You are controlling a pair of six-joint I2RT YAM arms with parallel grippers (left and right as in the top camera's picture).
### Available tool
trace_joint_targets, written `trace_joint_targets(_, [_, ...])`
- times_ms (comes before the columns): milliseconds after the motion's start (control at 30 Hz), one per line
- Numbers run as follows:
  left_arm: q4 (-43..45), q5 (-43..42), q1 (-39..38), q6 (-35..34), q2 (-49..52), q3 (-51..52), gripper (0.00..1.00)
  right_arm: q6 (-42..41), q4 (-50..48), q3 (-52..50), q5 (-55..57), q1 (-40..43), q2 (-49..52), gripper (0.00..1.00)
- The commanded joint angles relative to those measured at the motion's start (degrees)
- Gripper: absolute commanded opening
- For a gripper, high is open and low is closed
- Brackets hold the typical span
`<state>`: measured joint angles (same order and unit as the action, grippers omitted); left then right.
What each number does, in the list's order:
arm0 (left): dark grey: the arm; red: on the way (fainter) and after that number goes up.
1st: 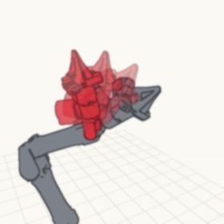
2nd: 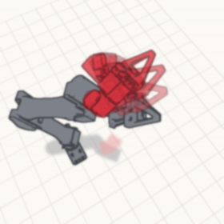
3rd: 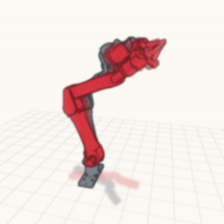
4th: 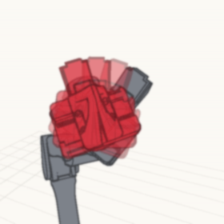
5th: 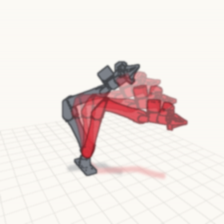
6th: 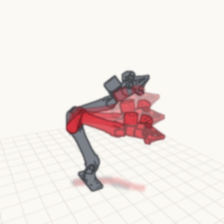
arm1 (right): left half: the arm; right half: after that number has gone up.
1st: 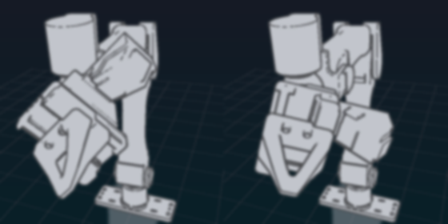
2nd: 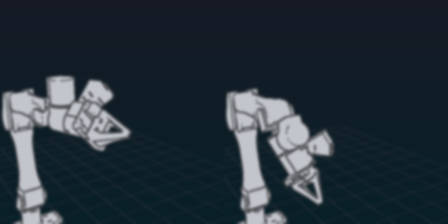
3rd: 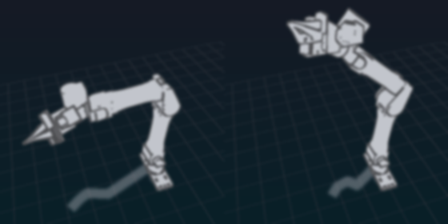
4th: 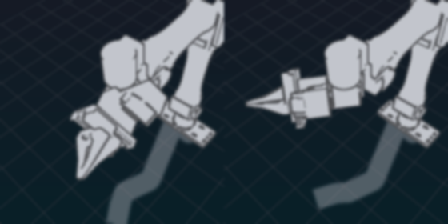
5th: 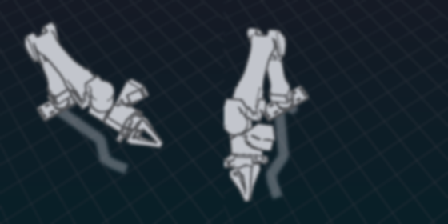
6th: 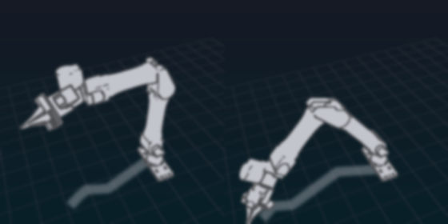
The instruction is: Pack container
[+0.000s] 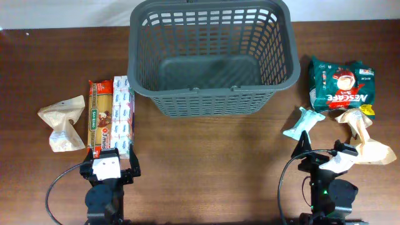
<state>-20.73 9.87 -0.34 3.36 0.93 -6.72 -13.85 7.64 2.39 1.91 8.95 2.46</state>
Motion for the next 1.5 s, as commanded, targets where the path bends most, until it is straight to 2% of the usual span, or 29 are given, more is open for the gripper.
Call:
trace_joint_targets(0, [0.2,0.4,-0.1,-0.3,-0.6,0.4,0.99,-5.0,0.3,-0.4,-4.3,-0.3,-0.4,0.99])
trace_joint_targets(100, [0.2,0.4,-0.1,-0.3,-0.6,0.4,0.99,-10.2,2.3,1.3,-5.9,-0.3,1.2,0.99])
trace_joint_targets(233, [0.2,0.4,-0.1,-0.3,-0.6,0.4,0.99,-9.9,2.0,8.3,-3.3,1.2,7.9,0.99])
trace_joint_targets(333, [0.2,0.4,-0.1,-0.3,-0.6,0.4,0.99,-4.4,4.9,22.6,-3.3,5.8,20.3,0.99])
trace_joint_targets(433, [0.2,0.4,-0.1,-0.3,-0.6,0.4,0.99,0.8,13.6,38.5,-3.6,10.9,33.3,0.99])
trace_joint_targets(467, [0.2,0.4,-0.1,-0.3,-0.6,0.4,0.99,5.0,21.9,49.7,-3.8,14.2,41.7,0.99])
trace_joint_targets(567, [0.2,0.4,-0.1,-0.3,-0.6,0.4,0.99,13.4,37.3,69.2,-3.1,19.3,55.8,0.99])
trace_joint_targets(667, [0.2,0.4,-0.1,-0.3,-0.6,0.4,0.99,14.3,45.1,84.4,-5.2,21.5,67.6,0.99])
trace_joint_targets(767, [0.2,0.4,-0.1,-0.3,-0.6,0.4,0.99,14.3,45.5,92.3,-10.8,21.3,76.0,0.99])
trace_joint_targets(900, [0.2,0.4,-0.1,-0.3,-0.6,0.4,0.99,13.8,46.6,97.0,-6.0,20.1,85.8,0.99])
trace_joint_targets(1100, [0.2,0.4,-0.1,-0.3,-0.6,0.4,0.99,13.4,47.9,97.4,4.9,13.9,99.6,0.99])
trace_joint_targets(1267, [0.2,0.4,-0.1,-0.3,-0.6,0.4,0.99,13.4,46.1,97.3,3.3,9.7,107.2,0.99])
trace_joint_targets(1467, [0.2,0.4,-0.1,-0.3,-0.6,0.4,0.99,13.8,41.6,97.3,4.2,7.5,111.4,0.99])
